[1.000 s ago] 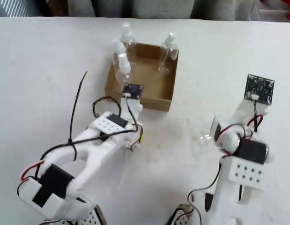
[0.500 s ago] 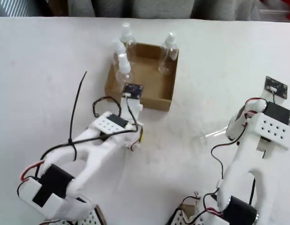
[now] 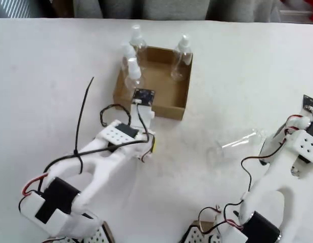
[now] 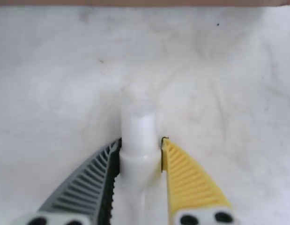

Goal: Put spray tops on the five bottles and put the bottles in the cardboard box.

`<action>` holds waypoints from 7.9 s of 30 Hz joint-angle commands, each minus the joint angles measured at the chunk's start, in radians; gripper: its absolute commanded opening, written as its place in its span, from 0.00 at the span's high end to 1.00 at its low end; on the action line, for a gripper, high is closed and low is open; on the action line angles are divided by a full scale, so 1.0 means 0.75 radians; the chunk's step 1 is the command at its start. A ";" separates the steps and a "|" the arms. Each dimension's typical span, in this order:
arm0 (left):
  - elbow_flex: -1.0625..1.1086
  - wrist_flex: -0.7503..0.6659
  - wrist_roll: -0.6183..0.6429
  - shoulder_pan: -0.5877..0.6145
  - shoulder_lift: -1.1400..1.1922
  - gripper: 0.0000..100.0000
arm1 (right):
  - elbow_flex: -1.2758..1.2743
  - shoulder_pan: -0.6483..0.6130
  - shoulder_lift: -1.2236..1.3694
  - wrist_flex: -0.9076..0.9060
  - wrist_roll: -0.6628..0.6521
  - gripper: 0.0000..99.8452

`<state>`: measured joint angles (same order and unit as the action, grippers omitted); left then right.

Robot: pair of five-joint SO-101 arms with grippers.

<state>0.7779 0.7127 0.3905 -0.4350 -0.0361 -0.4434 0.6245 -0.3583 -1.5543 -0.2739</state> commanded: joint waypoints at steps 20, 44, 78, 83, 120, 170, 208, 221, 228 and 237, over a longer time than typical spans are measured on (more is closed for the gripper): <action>0.027 -0.025 -0.012 -0.015 -0.075 0.98 | -0.194 0.042 -0.028 0.159 0.309 0.96; 0.025 -0.027 -0.012 -0.017 -0.073 0.98 | 0.129 -0.238 -0.013 0.101 0.626 0.82; 0.025 -0.027 -0.018 -0.019 -0.073 0.98 | 0.305 -0.355 0.560 0.453 0.992 0.82; 0.025 -0.027 -0.084 -0.036 -0.075 0.98 | 0.376 -0.353 0.533 0.365 0.994 0.82; 0.027 -0.027 -0.088 -0.046 -0.075 0.98 | 0.301 -0.418 0.664 0.504 0.992 0.76; 0.035 -0.018 -0.088 -0.036 -0.081 0.98 | 0.685 -0.429 0.858 0.173 0.280 0.98; 0.029 -0.014 -0.078 -0.005 -0.083 0.98 | -1.056 -0.991 -1.237 1.621 0.119 0.98; 0.033 -0.014 -0.078 -0.005 -0.085 0.98 | -1.379 -0.991 -1.073 2.562 0.125 0.98; 0.094 -0.014 -0.088 -0.007 -0.193 0.98 | -1.432 -0.991 -0.783 2.679 0.401 0.98; 0.074 -0.041 -0.080 0.097 -0.425 0.98 | -1.628 -1.034 -0.956 2.693 0.350 0.98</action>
<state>0.8777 0.7081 0.3353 -0.3936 -0.2585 -1.6464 -0.1289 -1.0088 0.4618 0.0008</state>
